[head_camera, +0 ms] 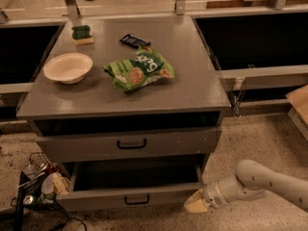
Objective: Close middle drawer
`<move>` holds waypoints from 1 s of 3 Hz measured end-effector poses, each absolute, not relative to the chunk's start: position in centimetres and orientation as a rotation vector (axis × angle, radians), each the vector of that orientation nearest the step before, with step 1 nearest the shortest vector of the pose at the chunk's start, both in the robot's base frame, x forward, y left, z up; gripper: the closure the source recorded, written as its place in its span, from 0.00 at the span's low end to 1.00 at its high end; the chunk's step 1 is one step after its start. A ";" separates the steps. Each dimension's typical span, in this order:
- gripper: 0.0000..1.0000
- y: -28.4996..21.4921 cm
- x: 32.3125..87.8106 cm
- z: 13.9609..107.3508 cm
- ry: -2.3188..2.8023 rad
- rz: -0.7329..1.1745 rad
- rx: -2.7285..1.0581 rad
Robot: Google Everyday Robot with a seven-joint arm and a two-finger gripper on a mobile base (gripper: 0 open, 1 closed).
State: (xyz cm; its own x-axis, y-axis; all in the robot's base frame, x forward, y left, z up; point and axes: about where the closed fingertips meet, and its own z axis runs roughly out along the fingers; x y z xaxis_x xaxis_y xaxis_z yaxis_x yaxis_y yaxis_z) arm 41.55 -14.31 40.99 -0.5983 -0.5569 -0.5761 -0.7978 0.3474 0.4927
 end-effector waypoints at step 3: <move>0.00 -14.3 41.5 41.0 2.308 1.108 -1.204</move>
Offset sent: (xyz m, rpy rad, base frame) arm 0.0000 0.0000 0.0000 0.0000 0.0000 0.0000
